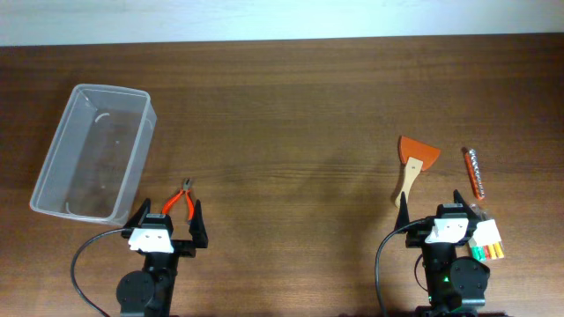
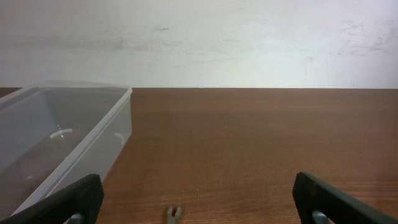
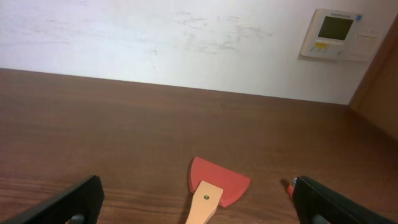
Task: Pack container
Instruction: 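Move the left gripper to the clear plastic box's right edge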
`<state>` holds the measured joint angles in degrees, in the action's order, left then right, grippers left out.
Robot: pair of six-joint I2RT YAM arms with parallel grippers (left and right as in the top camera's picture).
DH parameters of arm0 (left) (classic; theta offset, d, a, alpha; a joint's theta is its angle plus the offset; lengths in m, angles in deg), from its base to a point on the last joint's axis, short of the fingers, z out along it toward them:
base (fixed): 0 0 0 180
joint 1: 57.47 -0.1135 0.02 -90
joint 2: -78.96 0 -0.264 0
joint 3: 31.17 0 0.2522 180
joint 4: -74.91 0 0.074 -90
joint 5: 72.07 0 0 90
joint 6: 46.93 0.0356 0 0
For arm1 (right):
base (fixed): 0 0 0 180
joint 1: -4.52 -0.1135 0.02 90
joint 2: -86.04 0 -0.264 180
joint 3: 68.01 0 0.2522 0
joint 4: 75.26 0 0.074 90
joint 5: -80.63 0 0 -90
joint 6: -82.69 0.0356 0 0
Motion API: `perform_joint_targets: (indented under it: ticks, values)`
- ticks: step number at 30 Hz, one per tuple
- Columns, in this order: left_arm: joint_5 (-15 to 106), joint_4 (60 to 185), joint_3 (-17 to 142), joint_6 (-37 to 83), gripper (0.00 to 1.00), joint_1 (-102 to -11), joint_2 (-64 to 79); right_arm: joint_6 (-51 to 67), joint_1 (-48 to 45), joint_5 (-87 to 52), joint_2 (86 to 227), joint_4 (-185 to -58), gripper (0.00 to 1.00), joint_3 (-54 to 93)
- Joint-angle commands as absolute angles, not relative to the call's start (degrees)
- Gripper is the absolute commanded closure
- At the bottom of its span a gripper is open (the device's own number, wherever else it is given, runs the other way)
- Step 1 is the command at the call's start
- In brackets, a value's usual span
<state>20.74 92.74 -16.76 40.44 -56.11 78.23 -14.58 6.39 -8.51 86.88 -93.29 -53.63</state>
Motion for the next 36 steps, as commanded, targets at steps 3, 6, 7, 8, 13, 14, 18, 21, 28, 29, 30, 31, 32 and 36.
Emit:
perform_joint_targets:
  ticks: [3, 6, 7, 8, 13, 14, 18, 21, 28, 29, 30, 31, 32, 36]
  values:
    - [21.2, 93.05, -16.87, 40.97, 0.01, -56.41, 78.62, -13.86, 5.86, -7.39, 86.4, -93.56, 0.01, -53.93]
    - [21.18, 93.03, -16.87, 40.97, 0.01, -56.41, 78.62, -13.86, 5.86, -7.39, 86.4, -93.56, 0.01, -53.93]
    - [21.13, 93.01, -16.87, 40.99, 0.01, -56.41, 78.62, -13.84, 5.86, -7.61, 86.4, -93.56, 0.01, -53.93]
    - [21.11, 93.01, -16.87, 40.97, 0.01, -56.41, 78.62, -13.84, 5.86, -7.94, 86.4, -93.58, 0.01, -53.93]
    - [20.26, 93.27, -16.87, 40.92, 0.01, -56.41, 78.47, -4.53, 5.93, -11.48, 86.4, -92.7, 0.01, -53.93]
    - [19.84, 93.29, -16.87, 40.9, 0.01, -56.44, 78.3, -0.63, 6.0, -11.52, 86.4, -93.03, 0.01, -53.93]
    - [19.91, 93.95, -16.32, 33.86, 0.01, -56.41, 77.31, 14.03, 6.02, -15.22, 86.82, -93.51, 0.01, -53.6]
    - [19.84, 96.35, -11.49, 30.69, 0.01, -56.41, 75.37, 14.21, 6.04, -21.31, 87.56, -96.97, 0.01, -51.22]
    - [17.33, 113.09, 11.57, 30.65, 0.01, -56.46, 57.31, 9.14, 6.04, -23.92, 96.02, -108.59, 0.01, -34.87]
    - [16.54, 117.01, 15.37, 30.17, 0.01, -56.52, 53.58, 7.82, 6.02, -24.27, 98.42, -110.39, 0.02, -31.66]
    - [15.3, 121.25, 19.32, 29.25, 0.01, -56.55, 49.71, 7.69, 6.02, -24.24, 101.13, -112.92, 0.01, -28.29]
    - [14.01, 126.08, 23.94, 28.73, 0.01, -56.52, 45.25, 7.69, 6.02, -24.24, 104.08, -115.98, 0.01, -24.88]
    - [13.24, 129.95, 27.85, 28.75, 0.01, -56.55, 41.4, 7.69, 6.02, -24.22, 107.14, -119.39, 0.01, -21.5]
    - [11.45, 144.31, 43.89, 28.77, 0.01, -56.52, 26.28, 6.86, 6.02, -24.18, 120.15, -133.6, 0.01, -7.9]
